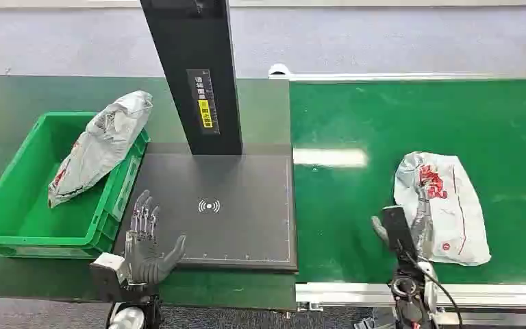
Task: Moved the parcel from conveyor to table for the left to box.
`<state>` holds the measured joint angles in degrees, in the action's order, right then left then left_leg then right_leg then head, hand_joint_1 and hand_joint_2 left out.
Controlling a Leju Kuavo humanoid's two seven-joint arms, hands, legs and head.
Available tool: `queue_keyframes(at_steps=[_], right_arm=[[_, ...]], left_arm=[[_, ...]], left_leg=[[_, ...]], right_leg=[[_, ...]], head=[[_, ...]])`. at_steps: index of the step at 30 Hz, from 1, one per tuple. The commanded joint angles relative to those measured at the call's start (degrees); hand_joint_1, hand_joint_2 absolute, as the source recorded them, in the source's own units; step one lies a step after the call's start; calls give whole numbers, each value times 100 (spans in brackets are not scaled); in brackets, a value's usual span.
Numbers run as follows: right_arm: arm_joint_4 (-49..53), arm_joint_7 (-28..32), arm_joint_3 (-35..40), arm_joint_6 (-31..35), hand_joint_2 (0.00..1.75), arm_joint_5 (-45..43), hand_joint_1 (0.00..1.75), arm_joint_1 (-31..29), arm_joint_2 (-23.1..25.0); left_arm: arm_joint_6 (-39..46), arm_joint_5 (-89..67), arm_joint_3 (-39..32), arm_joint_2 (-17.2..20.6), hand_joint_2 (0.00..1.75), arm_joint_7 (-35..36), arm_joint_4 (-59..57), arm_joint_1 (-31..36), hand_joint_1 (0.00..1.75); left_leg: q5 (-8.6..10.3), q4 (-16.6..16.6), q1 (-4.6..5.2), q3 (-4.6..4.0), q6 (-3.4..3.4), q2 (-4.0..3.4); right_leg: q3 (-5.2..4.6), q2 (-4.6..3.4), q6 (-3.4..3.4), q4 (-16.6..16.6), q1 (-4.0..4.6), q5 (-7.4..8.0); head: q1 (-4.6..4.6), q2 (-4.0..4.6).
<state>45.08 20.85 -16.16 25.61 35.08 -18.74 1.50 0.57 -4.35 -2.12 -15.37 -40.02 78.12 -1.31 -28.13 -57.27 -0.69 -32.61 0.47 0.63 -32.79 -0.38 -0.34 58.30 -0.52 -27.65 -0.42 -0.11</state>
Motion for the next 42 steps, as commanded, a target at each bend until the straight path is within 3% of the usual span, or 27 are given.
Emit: queue_keyframes(at_steps=[1, 6, 11, 21, 22, 23, 26, 33, 36, 37, 42], right_arm=[[-2296, -663, -1108, -66, 175, 181, 0, -843, -734], [-2374, -773, -1117, -33, 175, 232, 0, -858, -754], [-2744, -1741, -1063, -61, 175, 875, 0, -923, -850], [-2753, -1840, -1083, -95, 175, 931, 0, -958, -794], [-2742, -1832, -1075, -92, 175, 952, 45, -962, -778], [-2691, -1689, -1119, -145, 175, 915, 175, -951, -720], [-2579, -1451, -1108, -123, 175, 988, 175, -971, -602], [-1664, -279, -908, -368, 175, 1180, 175, -1066, -24], [-480, 397, -594, -499, 175, 1128, 175, -804, 482], [628, 414, -168, -715, 175, 1106, 175, -412, 785], [2147, 332, 961, -978, 175, 996, 175, 141, 1060]], left_arm=[[-96, 19, -197, 53, 175, 2, 52, -97, 0], [-115, 24, -198, 49, 175, 2, 109, -133, 0], [-178, -8, -266, 18, 175, 2, 376, -300, 0], [-175, -22, -257, 25, 175, 2, 357, -316, 0], [-180, -22, -256, 26, 175, 2, 345, -323, 0], [-188, -13, -254, 22, 175, 2, 325, -325, 0], [-203, -27, -214, -3, 175, 2, 273, -305, 0], [-166, -25, -176, 8, 175, 2, 174, -170, 0], [-78, -30, -168, -2, 175, 2, 364, -235, 0], [24, -58, -126, 23, 175, 2, 493, -263, 0], [361, -150, -36, 169, 175, 2, 858, -296, 0]], left_leg=[[1, 9, 1, 12, -2, 0], [0, 11, 0, 14, -1, -8], [0, 4, -1, 8, -2, -3], [5, 9, -1, 30, -3, 2], [5, 8, -2, 32, -3, 4], [1, 4, -1, 37, -2, 0], [2, 5, -1, 44, -3, -2], [6, 10, 0, 49, 0, -37], [4, 10, -1, 50, 1, -49], [0, 7, 0, 50, 1, -49], [-2, 3, -7, 37, 3, -39]], right_leg=[[14, 9, 0, -12, 0, 2], [12, 2, 1, -12, 1, 3], [8, 6, -1, -7, 2, 1], [36, 15, 0, -17, 3, 4], [39, 16, 0, -17, 4, 4], [42, 10, 0, -11, 2, 1], [50, 9, 0, -12, 2, 2], [41, -22, 4, -10, 1, 15], [35, -34, 6, -6, 2, 17], [34, -36, 5, -1, 2, 12], [17, -28, 9, 10, 10, 4]], head=[[-2, -2], [-4, -2], [-2, -2], [-2, -2], [-2, -2], [-4, -2], [-2, 0], [-2, -2], [0, -2], [-2, -2], [-4, -2]])
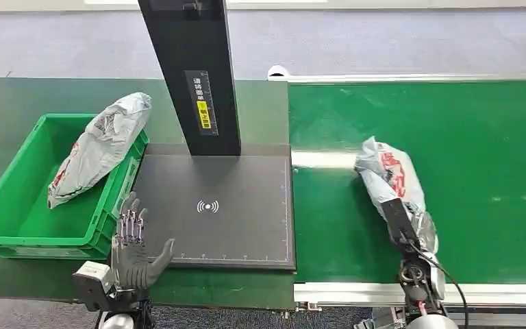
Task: Moved the parcel from conveyor to table for the left to box.
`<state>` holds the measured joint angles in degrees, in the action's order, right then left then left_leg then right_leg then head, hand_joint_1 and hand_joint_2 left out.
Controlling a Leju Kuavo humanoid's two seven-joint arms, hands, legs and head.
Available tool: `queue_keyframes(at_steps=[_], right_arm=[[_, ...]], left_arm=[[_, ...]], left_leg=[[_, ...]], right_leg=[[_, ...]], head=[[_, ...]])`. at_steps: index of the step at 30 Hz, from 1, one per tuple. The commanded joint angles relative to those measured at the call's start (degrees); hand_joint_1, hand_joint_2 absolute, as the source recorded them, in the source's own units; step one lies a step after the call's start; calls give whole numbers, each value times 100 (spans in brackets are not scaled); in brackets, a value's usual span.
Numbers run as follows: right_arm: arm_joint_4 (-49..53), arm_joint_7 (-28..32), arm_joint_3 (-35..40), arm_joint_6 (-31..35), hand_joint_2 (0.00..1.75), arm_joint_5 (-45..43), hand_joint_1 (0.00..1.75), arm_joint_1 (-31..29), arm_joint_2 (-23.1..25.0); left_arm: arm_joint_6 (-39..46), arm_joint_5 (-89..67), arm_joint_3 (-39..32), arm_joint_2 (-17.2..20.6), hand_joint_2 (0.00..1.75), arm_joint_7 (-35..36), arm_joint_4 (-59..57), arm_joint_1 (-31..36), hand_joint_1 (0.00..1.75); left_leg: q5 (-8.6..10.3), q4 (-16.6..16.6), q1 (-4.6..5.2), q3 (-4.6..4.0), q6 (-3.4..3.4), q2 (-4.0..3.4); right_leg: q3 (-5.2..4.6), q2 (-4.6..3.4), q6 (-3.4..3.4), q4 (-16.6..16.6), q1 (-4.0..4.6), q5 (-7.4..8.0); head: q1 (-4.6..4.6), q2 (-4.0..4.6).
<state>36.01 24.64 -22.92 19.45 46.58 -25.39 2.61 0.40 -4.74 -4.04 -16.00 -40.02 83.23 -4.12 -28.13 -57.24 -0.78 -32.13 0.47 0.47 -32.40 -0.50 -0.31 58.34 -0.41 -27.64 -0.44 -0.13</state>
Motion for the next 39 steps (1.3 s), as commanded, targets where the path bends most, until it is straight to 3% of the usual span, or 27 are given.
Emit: queue_keyframes(at_steps=[1, 8, 14, 25, 26, 27, 34, 39], right_arm=[[3138, -36, 1965, -430, 175, -346, 175, 819, 912], [2601, 229, 3165, -636, 175, -834, 175, 504, 1084], [1486, 254, 3934, -914, 175, -950, 175, -28, 1490], [234, 85, 4351, -1152, 175, -1030, 175, -438, 1739], [177, 98, 4390, -1149, 175, -1128, 14, -453, 1739], [-38, 118, 4510, -1201, 175, -1358, 0, -522, 1739], [74, 846, 4252, -1757, 175, -2085, 0, -472, 1647], [143, 911, 4226, -1777, 175, -2119, 0, -456, 1626]], left_arm=[[502, -123, 194, 305, 175, 2, 438, -14, 0], [1088, -205, 291, 569, 175, 2, 1001, 59, 0], [1359, -185, 298, 663, 175, 2, 1451, -14, 0], [1332, -304, 231, 550, 175, 2, 1258, 124, 0], [1308, -313, 231, 546, 175, 2, 1234, 130, 0], [1255, -346, 242, 542, 175, 2, 1175, 146, 0], [1073, -677, 419, 588, 175, 2, 606, 411, 0], [1051, -748, 427, 586, 175, 2, 518, 437, 0]], left_leg=[[0, 3, 3, -14, 1, -13], [0, 1, 2, -46, 2, -17], [-1, 8, 0, -36, 5, -40], [4, 10, 3, -39, 1, -7], [5, 16, 3, -33, 0, -15], [5, 13, 4, -36, 2, -11], [6, 10, 5, -39, 1, 11], [9, 15, 5, -36, -1, 13]], right_leg=[[-22, -8, 3, 4, -2, 0], [-49, -14, 2, 7, -1, 2], [-51, -34, 6, 3, 1, 7], [-40, -4, 2, -1, -2, 1], [-36, -10, 3, -7, -1, 5], [-38, -6, 2, -3, -2, 3], [-39, 9, 1, -1, -5, -1], [-33, 16, 0, -9, -3, 1]], head=[[-2, 0], [2, 0], [-2, 0], [2, 0], [2, 0], [2, 0], [2, 0], [2, 0]])
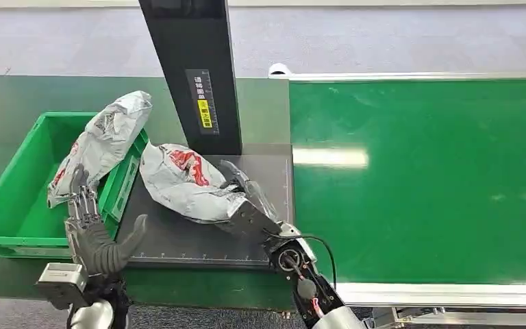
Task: Moved the parcel from conveyor to table for the left to box.
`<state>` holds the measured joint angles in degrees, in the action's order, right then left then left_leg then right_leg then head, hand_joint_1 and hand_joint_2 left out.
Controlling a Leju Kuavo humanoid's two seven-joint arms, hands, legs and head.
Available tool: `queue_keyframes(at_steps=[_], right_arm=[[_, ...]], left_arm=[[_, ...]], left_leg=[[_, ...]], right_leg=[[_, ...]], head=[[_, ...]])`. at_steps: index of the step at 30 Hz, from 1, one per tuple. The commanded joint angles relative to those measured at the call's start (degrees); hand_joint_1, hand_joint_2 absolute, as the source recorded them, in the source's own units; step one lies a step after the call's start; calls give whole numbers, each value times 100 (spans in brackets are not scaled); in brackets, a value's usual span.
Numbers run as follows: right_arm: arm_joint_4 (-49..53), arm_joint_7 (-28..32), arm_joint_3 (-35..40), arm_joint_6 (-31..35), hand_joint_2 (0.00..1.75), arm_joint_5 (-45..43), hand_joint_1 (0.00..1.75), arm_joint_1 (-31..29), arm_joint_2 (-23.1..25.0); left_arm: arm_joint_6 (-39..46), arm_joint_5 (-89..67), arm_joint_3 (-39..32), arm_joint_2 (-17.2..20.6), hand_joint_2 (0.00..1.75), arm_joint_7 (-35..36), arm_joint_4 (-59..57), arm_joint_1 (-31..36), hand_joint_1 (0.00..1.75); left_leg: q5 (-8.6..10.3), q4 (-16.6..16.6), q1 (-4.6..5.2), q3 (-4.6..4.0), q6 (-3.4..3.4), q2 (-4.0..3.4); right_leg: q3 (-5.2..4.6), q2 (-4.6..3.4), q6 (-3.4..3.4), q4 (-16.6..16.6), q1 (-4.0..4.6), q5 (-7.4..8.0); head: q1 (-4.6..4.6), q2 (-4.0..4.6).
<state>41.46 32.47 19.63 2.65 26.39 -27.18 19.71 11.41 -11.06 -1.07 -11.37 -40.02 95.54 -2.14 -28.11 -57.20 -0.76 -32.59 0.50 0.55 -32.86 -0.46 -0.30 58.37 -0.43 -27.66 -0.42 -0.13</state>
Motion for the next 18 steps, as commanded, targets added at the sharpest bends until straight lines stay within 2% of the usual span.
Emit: queue_keyframes(at_steps=[1, 4, 6, 9, 13, 14, 16, 18], right_arm=[[-241, 259, -93, -118, 175, -181, 0, -248, -126], [462, 657, -234, -378, 175, -498, 0, -32, -263], [577, 649, -249, -436, 175, -527, 0, -1, -293], [2181, 753, -248, -1250, 175, -1443, 0, 487, -615], [2395, 753, -336, -1398, 175, -1556, 0, 543, -704], [3229, 753, -385, -1911, 175, -2190, 0, 772, -813], [4117, 753, -1016, -2708, 175, -2795, 0, 1096, -843], [4406, 753, -1527, -3154, 175, -2920, 0, 1254, -761]], left_arm=[[-107, -260, 135, 120, 175, 2, -913, 280, 0], [-354, -693, -10, 22, 175, 2, -1359, 409, 0], [-351, -706, -17, 11, 175, 2, -1384, 435, 0], [-460, -1055, -30, 26, 175, 2, -1678, 492, 0], [-456, -1040, 12, 59, 175, 2, -1683, 466, 0], [-463, -1090, 45, 81, 175, 2, -1755, 486, 0], [-401, -1124, 78, 102, 175, 2, -1825, 510, 0], [-397, -1118, 67, 129, 175, 2, -1838, 505, 0]], left_leg=[[6, 10, 3, 8, -4, 3], [10, 13, 6, 8, -3, 11], [11, 13, 5, 7, -3, 18], [8, 7, 3, 1, -3, 18], [6, 4, 4, 0, -4, 21], [4, 5, 1, 4, -3, 11], [9, 8, 3, 1, -5, 15], [11, 6, 4, -4, -5, 38]], right_leg=[[11, 9, 0, -10, -2, 3], [11, 21, 0, -11, -4, 3], [11, 25, 0, -13, -4, 3], [6, 26, -1, -9, -2, 1], [5, 26, -2, -7, -4, -1], [7, 17, -2, -11, -1, 1], [8, 29, -2, -12, -2, 0], [7, 51, -1, -12, -3, -4]], head=[[2, 0], [0, 0], [0, 0], [0, 2], [0, 0], [-2, 0], [0, 0], [2, 0]])
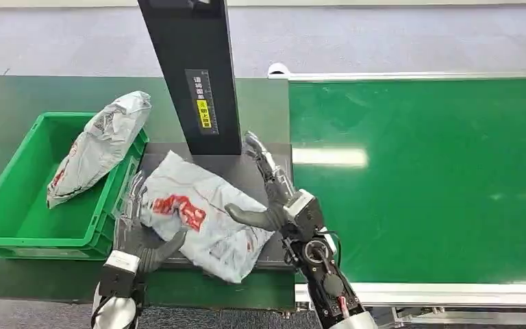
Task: Moved the parcel from conveyor to table for the left to box.
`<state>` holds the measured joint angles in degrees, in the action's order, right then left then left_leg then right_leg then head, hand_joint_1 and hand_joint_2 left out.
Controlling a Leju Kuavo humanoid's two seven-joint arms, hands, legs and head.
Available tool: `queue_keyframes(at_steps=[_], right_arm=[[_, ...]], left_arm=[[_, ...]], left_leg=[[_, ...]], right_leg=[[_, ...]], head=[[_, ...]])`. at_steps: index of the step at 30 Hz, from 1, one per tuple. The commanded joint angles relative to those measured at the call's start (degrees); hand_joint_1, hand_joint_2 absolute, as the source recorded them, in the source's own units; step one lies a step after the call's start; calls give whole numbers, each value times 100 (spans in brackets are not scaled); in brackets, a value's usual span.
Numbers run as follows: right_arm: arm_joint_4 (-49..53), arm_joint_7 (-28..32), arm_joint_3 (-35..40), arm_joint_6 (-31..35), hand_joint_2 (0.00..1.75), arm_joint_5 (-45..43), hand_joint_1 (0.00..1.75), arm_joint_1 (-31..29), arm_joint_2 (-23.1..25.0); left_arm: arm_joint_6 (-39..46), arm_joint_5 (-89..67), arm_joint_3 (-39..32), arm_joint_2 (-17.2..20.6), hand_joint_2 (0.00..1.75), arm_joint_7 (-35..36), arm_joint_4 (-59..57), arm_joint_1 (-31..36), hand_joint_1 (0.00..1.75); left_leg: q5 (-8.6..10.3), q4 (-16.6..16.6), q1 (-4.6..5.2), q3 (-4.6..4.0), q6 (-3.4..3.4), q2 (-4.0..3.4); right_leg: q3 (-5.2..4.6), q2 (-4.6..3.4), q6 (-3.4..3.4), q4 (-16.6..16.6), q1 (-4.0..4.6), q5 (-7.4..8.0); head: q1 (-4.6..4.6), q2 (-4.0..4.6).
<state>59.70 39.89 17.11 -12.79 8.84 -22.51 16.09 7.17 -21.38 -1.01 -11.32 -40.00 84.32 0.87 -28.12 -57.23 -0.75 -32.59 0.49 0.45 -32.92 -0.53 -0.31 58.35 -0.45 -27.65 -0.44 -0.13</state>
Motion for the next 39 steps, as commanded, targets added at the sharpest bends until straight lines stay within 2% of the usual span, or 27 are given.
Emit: queue_keyframes(at_steps=[1, 2, 6, 11, 13, 15, 28, 39], right_arm=[[2737, 11, -1767, -2099, 175, -1392, 0, 935, -361], [2812, 11, -2050, -2282, 175, -1367, 0, 1000, -272], [2812, 11, -2050, -2282, 175, -1367, 0, 1000, -272], [2892, 11, -2651, -2659, 175, -1370, 0, 1068, -45], [2946, 11, -2905, -2793, 175, -1331, 0, 1070, 70], [3047, 11, -3120, -2915, 175, -1337, 0, 1081, 198], [3047, 11, -3120, -2915, 175, -1337, 0, 1081, 198], [2810, 11, -3022, -2754, 175, -1169, 0, 1036, 232]], left_arm=[[28, -145, -5, 160, 175, 0, -744, 180, 0], [16, -171, -26, 188, 175, 0, -731, 149, 0], [16, -171, -26, 188, 175, 0, -731, 149, 0], [-13, -360, -82, 239, 175, 0, -715, -43, 0], [-56, -585, -136, 188, 175, 0, -777, -85, 0], [79, -1209, -84, 169, 175, 286, -973, -12, 0], [79, -1209, -84, 169, 175, 286, -973, -12, 0], [320, -2196, -155, 286, 175, 1102, -2243, 649, 0]], left_leg=[[11, 8, 3, -4, -4, 50], [7, 6, 1, -1, -3, 44], [3, 5, 4, 0, -3, 22], [4, 8, 2, 4, -1, 14], [3, 13, 3, 10, -3, 13], [3, 16, 5, 14, -4, 10], [3, 12, 2, 9, -3, 5], [4, 11, 2, 11, -2, 7]], right_leg=[[14, 55, -1, -10, -2, -5], [13, 41, -1, -9, -1, -4], [9, 22, -1, -5, -3, -1], [11, 17, 1, -7, -1, 0], [17, 17, 1, -12, -2, 1], [20, 15, 0, -14, -3, 1], [14, 10, 1, -11, -1, 3], [17, 9, 1, -9, -1, 3]], head=[[0, 0], [2, 0], [2, 0], [0, 0], [0, 0], [0, 0], [0, 0], [2, 0]])
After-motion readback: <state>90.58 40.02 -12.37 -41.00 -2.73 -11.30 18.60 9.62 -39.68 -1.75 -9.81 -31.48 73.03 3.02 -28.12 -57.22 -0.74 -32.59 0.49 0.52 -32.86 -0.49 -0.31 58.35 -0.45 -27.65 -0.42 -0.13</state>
